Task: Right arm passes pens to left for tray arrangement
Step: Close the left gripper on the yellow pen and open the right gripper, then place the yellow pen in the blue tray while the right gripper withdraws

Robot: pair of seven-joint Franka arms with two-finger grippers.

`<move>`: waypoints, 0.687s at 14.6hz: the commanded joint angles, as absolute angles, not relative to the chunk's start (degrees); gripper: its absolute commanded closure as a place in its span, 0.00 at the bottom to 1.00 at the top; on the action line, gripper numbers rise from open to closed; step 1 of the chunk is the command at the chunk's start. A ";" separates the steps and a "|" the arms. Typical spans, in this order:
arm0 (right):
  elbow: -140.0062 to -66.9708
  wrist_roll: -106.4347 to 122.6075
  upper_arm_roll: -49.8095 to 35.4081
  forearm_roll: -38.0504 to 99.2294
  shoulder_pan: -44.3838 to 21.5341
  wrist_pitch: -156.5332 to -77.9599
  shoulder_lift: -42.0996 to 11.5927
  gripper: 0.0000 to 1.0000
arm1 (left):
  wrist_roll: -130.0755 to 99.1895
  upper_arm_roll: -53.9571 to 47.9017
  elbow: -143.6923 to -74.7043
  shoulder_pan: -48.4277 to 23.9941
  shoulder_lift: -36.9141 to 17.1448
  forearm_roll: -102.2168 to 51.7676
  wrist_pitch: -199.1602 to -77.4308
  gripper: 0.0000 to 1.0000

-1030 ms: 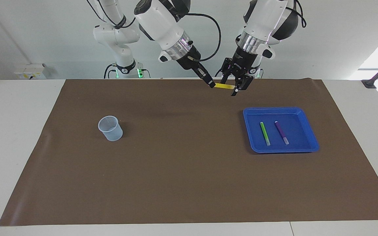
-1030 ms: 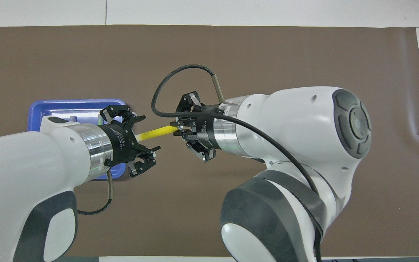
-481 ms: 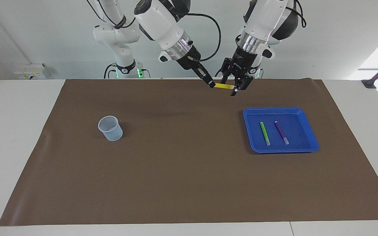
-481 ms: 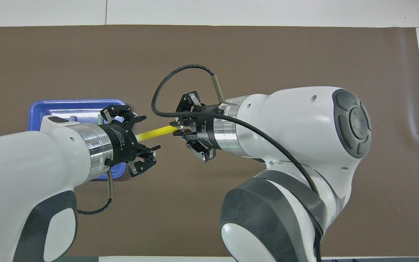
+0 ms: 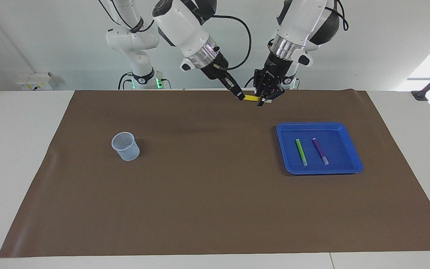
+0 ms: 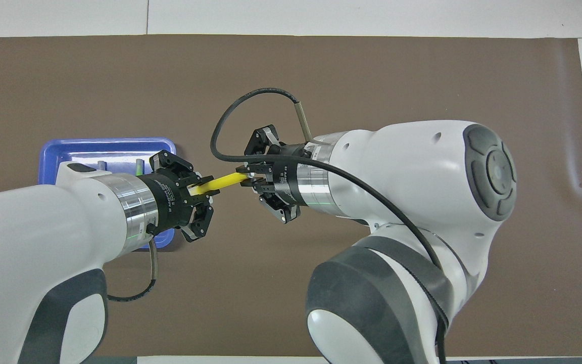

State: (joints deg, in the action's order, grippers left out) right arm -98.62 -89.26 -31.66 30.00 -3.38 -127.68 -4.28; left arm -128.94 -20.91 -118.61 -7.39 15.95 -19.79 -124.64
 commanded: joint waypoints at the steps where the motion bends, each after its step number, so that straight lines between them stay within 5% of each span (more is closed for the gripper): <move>1: -99.23 -89.21 -32.26 29.62 -3.08 -128.23 -4.04 1.00 | -129.64 -20.30 -117.69 -7.65 16.26 -19.60 -124.27 1.00; 3: -99.14 -89.12 -32.26 29.53 -3.08 -127.97 -4.04 1.00 | -129.99 -20.30 -117.69 -7.12 16.17 -19.42 -124.37 1.00; 4: -99.05 -88.34 -32.17 29.01 -2.90 -127.62 -4.13 0.78 | -130.16 -20.30 -117.60 -7.12 16.17 -19.42 -124.37 1.00; 5: -99.05 -86.50 -31.82 26.57 -2.90 -127.53 -3.96 0.20 | -130.25 -20.30 -117.60 -7.03 16.17 -19.42 -124.37 1.00; 6: -98.97 -85.09 -31.38 22.54 -2.64 -127.36 -3.87 0.00 | -130.17 -20.30 -117.60 -7.03 16.17 -19.34 -124.45 1.00; 10: -99.31 -75.45 -27.26 13.46 -2.29 -125.25 -3.34 0.00 | -129.90 -20.30 -117.60 -6.94 16.08 -19.34 -124.54 1.00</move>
State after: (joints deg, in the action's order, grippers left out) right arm -98.53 -81.87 -28.72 15.97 -3.23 -126.88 -4.27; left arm -129.16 -20.43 -118.07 -7.08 15.97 -19.78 -124.71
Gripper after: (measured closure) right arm 0.445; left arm 0.811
